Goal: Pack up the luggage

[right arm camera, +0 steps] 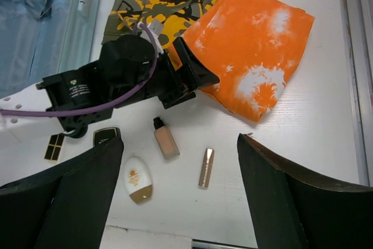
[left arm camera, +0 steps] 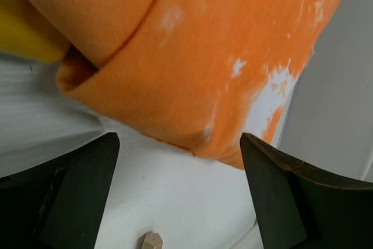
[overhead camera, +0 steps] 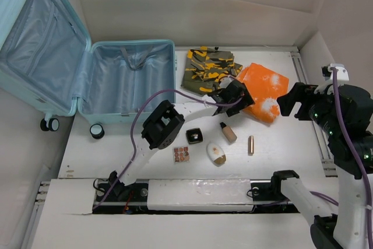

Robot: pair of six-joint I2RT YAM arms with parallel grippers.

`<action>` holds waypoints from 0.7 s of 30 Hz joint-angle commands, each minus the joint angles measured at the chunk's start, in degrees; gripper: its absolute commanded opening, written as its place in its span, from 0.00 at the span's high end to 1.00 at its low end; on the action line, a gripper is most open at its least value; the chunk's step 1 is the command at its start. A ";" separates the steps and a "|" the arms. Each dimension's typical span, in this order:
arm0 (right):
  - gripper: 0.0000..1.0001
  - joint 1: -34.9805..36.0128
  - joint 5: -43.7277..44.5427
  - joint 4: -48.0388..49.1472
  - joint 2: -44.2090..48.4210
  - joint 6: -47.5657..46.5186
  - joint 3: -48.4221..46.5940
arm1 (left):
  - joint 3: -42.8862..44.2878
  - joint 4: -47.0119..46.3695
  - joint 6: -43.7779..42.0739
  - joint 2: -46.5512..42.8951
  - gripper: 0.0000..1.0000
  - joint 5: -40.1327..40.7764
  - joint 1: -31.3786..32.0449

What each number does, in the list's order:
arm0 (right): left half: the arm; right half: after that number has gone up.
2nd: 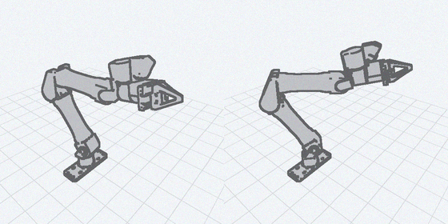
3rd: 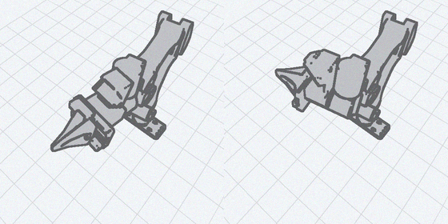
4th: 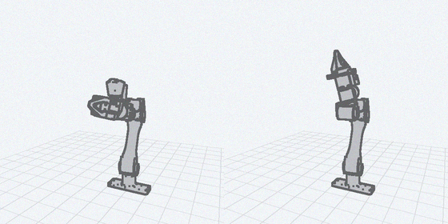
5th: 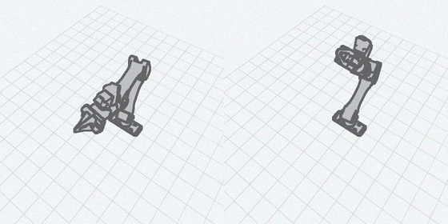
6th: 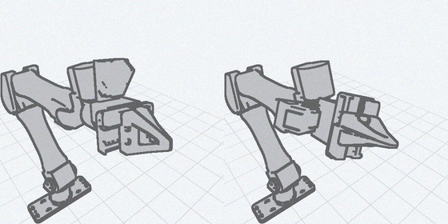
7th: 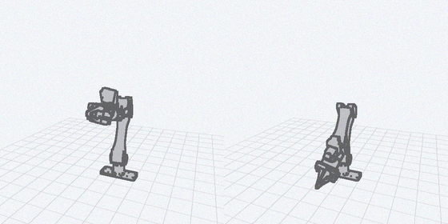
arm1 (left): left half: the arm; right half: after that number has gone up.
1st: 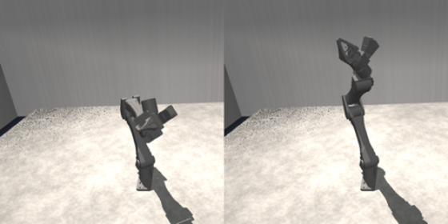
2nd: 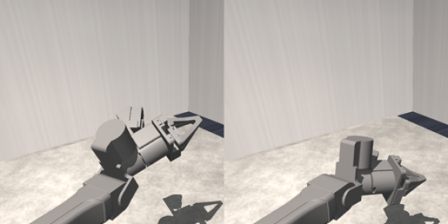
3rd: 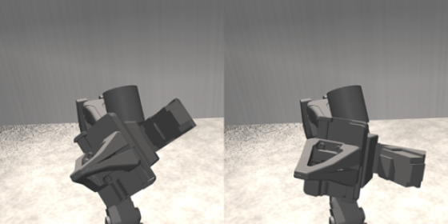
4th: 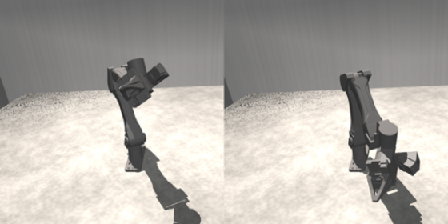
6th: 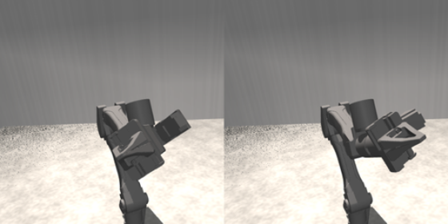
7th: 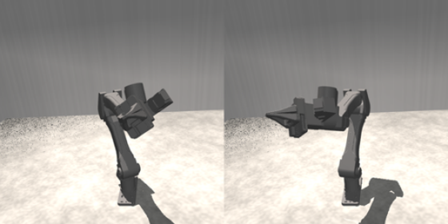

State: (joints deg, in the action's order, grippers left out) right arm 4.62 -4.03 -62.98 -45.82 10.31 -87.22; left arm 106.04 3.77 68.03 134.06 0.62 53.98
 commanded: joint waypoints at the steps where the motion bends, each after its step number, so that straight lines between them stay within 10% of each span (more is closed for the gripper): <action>1: 0.15 0.91 -1.33 1.72 0.56 -0.55 -0.14 | 4.34 4.40 1.32 1.64 0.19 3.94 -0.45; 13: 0.15 1.97 -4.14 2.78 1.09 -0.55 0.38 | 17.18 11.70 2.72 11.38 0.25 8.69 -0.45; 21: 0.15 3.55 -5.19 2.25 2.76 -0.55 1.43 | 16.48 6.26 1.86 10.53 0.86 7.99 -0.45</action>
State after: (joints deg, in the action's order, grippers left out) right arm 7.51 -7.70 -62.59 -43.86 10.28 -86.28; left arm 123.04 11.42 70.54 145.69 7.60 53.52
